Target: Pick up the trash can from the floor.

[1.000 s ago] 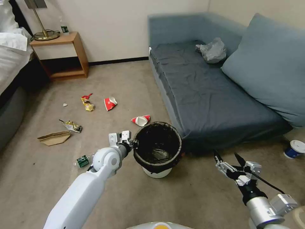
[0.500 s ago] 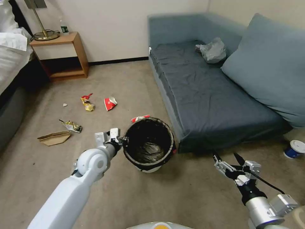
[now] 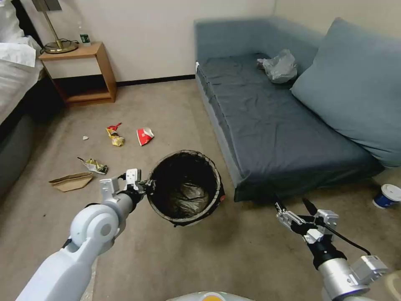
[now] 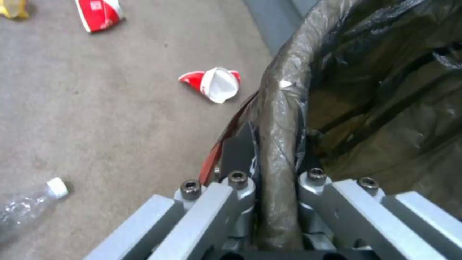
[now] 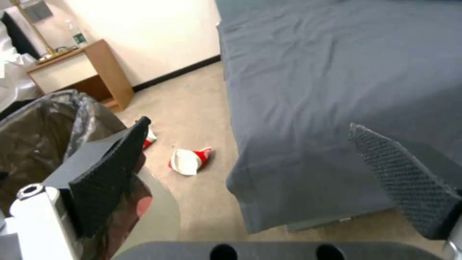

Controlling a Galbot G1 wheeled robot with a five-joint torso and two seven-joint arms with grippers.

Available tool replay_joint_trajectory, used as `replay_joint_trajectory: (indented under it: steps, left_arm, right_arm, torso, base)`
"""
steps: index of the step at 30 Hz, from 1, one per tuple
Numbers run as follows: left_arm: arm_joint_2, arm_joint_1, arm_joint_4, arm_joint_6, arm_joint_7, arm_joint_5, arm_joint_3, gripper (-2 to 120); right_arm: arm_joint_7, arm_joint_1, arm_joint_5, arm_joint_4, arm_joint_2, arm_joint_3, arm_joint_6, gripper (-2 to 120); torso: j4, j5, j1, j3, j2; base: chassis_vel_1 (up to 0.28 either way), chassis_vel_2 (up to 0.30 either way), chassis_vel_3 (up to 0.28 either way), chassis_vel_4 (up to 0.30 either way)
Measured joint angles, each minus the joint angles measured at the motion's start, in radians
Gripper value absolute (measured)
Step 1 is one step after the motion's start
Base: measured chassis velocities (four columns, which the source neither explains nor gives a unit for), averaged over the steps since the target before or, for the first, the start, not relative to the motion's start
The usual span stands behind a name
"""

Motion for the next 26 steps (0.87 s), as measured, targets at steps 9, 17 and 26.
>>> replay_joint_trajectory:
  steps: [9, 17, 26]
  left_arm:
    - [0.017, 0.071, -0.092, -0.002, 0.009, -0.027, -0.091, 3]
    - [0.003, 0.087, -0.103, -0.006, 0.012, -0.025, -0.095, 3]
    - [-0.005, 0.089, -0.096, -0.008, 0.016, -0.019, -0.094, 3]
  right_arm:
    - [-0.007, -0.012, -0.003, 0.030, -0.001, -0.004, 0.000, 100]
    - [-0.009, -0.015, -0.003, 0.036, 0.000, -0.004, 0.000, 100]
    - [-0.010, -0.015, -0.003, 0.033, -0.001, -0.004, 0.000, 100]
  torso:
    - [0.0000, 0.0001, 0.000, 0.000, 0.000]
    - [0.0000, 0.0000, 0.000, 0.000, 0.000]
    - [0.0000, 0.0001, 0.000, 0.000, 0.000]
  base:
    - [0.000, 0.000, 0.000, 0.000]
    - [0.000, 0.000, 0.000, 0.000]
    - [0.000, 0.000, 0.000, 0.000]
